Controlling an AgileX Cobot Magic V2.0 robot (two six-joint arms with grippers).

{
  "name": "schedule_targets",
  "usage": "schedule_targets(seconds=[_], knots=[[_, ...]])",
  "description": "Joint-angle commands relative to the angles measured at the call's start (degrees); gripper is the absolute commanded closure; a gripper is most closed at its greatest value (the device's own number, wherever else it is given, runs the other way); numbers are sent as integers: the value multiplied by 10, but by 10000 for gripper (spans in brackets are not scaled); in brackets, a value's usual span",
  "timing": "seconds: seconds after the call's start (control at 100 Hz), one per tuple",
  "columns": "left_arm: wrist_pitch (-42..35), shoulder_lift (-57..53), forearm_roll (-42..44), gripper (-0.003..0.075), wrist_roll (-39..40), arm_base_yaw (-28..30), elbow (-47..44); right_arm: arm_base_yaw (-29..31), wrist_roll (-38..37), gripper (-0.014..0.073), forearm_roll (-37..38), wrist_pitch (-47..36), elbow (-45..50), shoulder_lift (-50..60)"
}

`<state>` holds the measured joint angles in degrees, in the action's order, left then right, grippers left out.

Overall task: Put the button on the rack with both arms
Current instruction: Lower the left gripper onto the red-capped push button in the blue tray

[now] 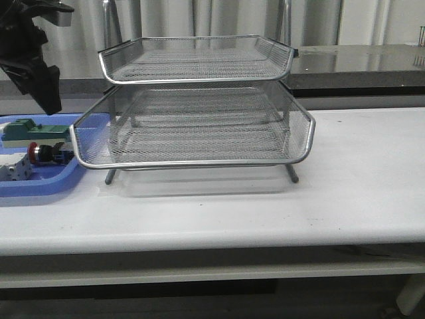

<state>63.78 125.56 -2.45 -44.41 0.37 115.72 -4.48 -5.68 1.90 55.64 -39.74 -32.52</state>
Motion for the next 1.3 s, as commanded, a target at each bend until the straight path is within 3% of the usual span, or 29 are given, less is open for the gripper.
schedule_targets(seconds=[0.0, 1.29], knots=[[-16, -25, -4, 95, -26, -4, 19, 3, 0, 664, 8, -27, -14, -1], [-122, 81, -24, 95, -115, -6, 20, 3, 0, 664, 8, -26, -14, -1]])
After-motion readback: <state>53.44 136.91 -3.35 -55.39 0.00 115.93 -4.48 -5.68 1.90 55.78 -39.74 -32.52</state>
